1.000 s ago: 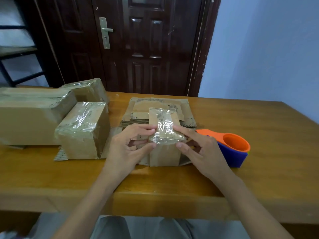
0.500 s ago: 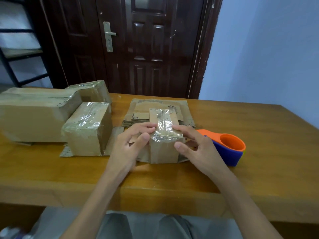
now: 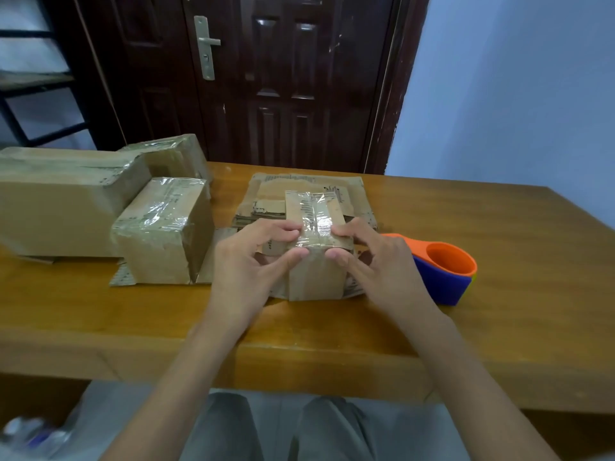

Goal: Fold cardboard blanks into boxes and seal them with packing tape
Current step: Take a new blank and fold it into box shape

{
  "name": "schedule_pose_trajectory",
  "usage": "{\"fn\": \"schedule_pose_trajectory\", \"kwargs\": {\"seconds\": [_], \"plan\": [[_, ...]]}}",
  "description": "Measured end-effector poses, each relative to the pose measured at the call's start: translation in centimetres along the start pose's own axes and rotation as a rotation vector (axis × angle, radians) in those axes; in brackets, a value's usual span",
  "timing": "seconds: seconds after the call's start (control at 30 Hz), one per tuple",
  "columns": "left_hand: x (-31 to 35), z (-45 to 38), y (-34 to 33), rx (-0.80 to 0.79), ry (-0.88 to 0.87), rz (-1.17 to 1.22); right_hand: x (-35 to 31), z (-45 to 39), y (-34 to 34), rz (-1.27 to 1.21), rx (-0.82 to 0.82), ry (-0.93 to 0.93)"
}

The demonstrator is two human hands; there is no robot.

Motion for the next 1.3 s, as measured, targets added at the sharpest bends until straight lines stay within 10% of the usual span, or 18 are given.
{"fn": "schedule_pose_trajectory", "kwargs": {"seconds": [0.8,1.07,1.3], "plan": [[7.1,4.9,-0.4,0.008,-0.132,-0.459,-2.0,1.6,2.9,0.195,0.070,-0.039],[8.3,-0.3,5.7,0.154,-0.210,-0.197,-4.0,1.4,0.8,0.122,-0.097,-0.081],[2.3,0.9,2.0,-0.414,-0.203,-0.128,-2.2,-2.0,-1.0,0.107,-0.165,-0.075]]}}
Point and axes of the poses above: each hand's wrist, its own z-axis away from the middle knuckle, its own y-axis out of the back of the hand, x = y × z, the point moved 9 cm from there along -z, towards the middle knuckle, and after that the axes turned 10 degrees about -z, right-handed, at the moved point
